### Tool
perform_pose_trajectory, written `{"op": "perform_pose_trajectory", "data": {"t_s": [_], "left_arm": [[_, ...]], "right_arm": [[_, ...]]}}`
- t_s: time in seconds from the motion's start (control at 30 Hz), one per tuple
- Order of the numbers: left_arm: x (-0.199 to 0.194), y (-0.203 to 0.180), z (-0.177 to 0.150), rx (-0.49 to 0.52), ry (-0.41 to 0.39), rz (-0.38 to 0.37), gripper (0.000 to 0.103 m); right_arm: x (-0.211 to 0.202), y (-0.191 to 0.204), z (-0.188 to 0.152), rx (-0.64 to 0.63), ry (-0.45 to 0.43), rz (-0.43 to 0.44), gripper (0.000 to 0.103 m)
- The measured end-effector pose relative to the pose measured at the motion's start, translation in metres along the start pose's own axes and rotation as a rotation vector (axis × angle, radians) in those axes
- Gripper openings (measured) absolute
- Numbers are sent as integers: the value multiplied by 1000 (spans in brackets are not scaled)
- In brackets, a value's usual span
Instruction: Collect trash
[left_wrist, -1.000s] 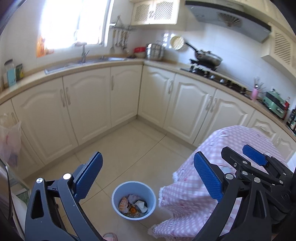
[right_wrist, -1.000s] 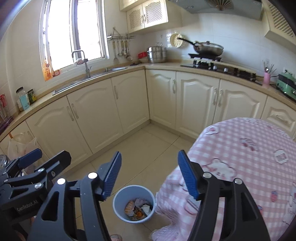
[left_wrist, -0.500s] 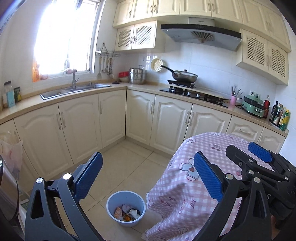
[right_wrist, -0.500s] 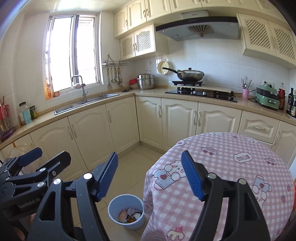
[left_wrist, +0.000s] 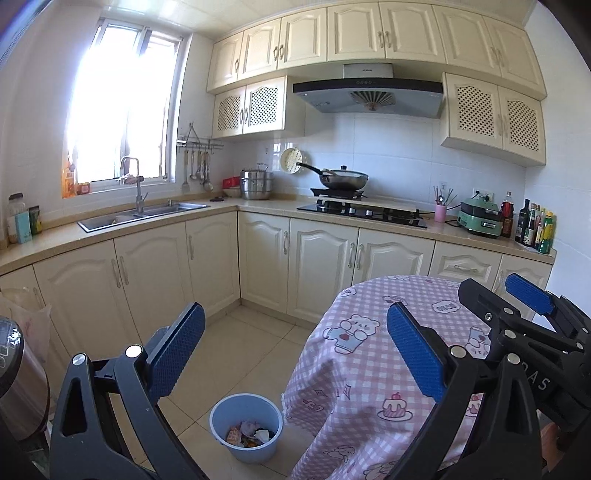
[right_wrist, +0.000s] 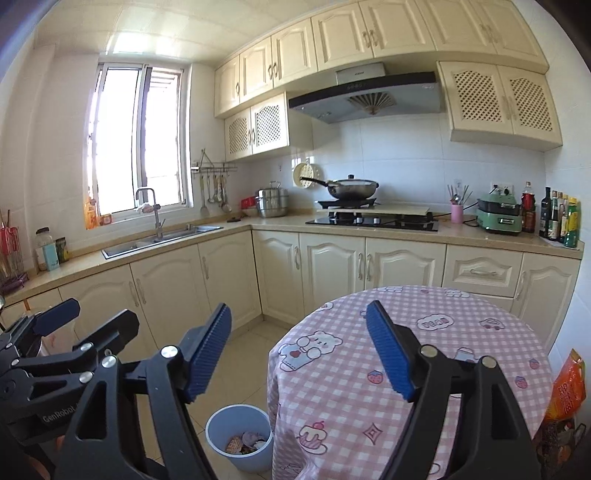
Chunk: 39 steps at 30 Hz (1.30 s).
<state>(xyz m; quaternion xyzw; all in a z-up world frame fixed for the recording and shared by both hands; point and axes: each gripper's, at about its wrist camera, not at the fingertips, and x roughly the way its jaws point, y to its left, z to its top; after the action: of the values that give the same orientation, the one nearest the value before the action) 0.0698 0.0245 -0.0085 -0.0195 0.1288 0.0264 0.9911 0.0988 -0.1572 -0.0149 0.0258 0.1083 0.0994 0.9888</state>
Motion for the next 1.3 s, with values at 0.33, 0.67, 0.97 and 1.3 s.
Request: {"op": "perform_pose_trajectory", "data": {"t_s": [0.33,0.67,0.97,1.3], "left_arm": [[-42,-16,-1,18,-59,-19,95],[-51,-26,-2,26,-90,-38,95],[-51,-25,-1,22,-98,-23,95],[-51,-29,-1,26,-95,-27,95]], "right_arm": [[-52,-8,1,-11,-67,-38,76],[-64,-13,3,-12,-102,-60,78],[-61,-12,1,-12,-93,-57,78],[-59,-12,0,-11,-93,-60,79]]}}
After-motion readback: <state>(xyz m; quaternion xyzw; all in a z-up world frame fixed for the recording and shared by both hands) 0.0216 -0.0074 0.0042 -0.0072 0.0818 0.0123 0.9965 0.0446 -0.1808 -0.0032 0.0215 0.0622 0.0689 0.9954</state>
